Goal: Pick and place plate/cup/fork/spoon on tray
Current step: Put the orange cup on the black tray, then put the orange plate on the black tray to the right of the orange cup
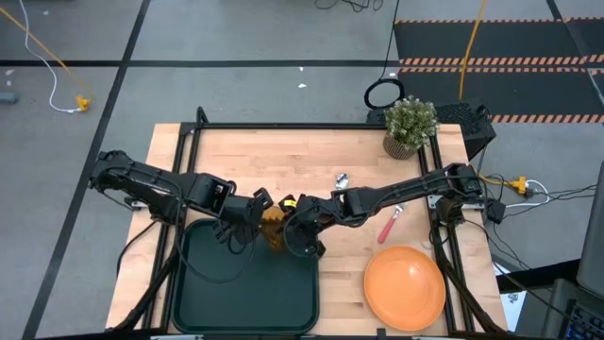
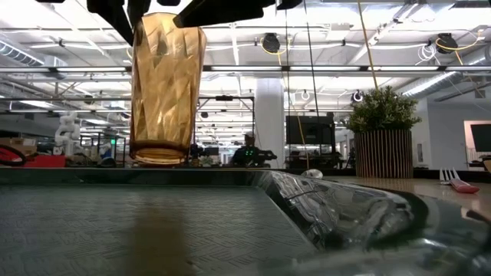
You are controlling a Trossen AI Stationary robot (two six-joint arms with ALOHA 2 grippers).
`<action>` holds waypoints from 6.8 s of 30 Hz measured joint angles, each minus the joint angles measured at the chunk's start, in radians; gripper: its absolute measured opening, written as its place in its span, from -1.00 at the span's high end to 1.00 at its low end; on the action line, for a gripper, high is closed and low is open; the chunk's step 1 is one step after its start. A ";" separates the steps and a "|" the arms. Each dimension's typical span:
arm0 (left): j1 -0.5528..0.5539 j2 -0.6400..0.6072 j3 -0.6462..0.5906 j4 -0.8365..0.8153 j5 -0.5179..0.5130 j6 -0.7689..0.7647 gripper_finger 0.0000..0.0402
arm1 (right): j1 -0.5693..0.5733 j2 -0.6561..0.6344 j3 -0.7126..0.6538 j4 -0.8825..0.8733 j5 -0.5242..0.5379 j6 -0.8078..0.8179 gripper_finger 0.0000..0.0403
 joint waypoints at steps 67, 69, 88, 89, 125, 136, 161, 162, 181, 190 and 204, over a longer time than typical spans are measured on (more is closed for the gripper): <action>-0.490 -0.063 0.140 -0.455 0.031 -1.607 0.99 | 0.185 -0.142 -0.002 -0.175 0.437 0.379 -0.87; -0.511 -0.048 0.137 -0.448 0.027 -1.641 0.99 | 0.219 -0.142 -0.002 -0.173 0.495 0.409 -0.87; -0.566 -0.001 -0.060 -0.451 0.115 -1.736 0.99 | 0.393 -0.141 -0.042 -0.076 0.764 0.584 -0.87; -0.567 -0.007 -0.060 -0.450 0.111 -1.737 0.99 | 0.393 -0.140 -0.054 -0.056 0.761 0.576 -0.87; -0.549 -0.066 -0.149 -0.451 0.129 -1.733 0.84 | 0.387 -0.141 -0.085 -0.026 0.758 0.555 -0.87; -0.525 -0.073 -0.144 -0.452 0.133 -1.705 0.42 | 0.386 -0.141 -0.085 -0.023 0.758 0.557 -0.87; -0.421 -0.080 0.084 -0.267 -0.465 -1.207 0.36 | 0.393 -0.141 -0.085 -0.166 0.604 0.883 -0.87; -0.419 -0.080 0.077 -0.203 -0.489 -1.166 0.36 | 0.398 -0.141 -0.085 -0.192 0.579 0.930 -0.87; -0.407 -0.069 -0.196 0.907 -0.514 -0.646 0.36 | 0.732 -0.131 -0.084 -0.483 0.377 1.807 -0.82; -0.409 -0.069 -0.196 0.896 -0.513 -0.742 0.36 | 0.785 0.008 -0.084 -0.441 0.288 1.934 -0.57; -0.421 -0.036 -0.196 0.875 -0.491 -0.794 0.36 | 0.779 0.070 -0.084 -0.622 0.211 2.024 -0.51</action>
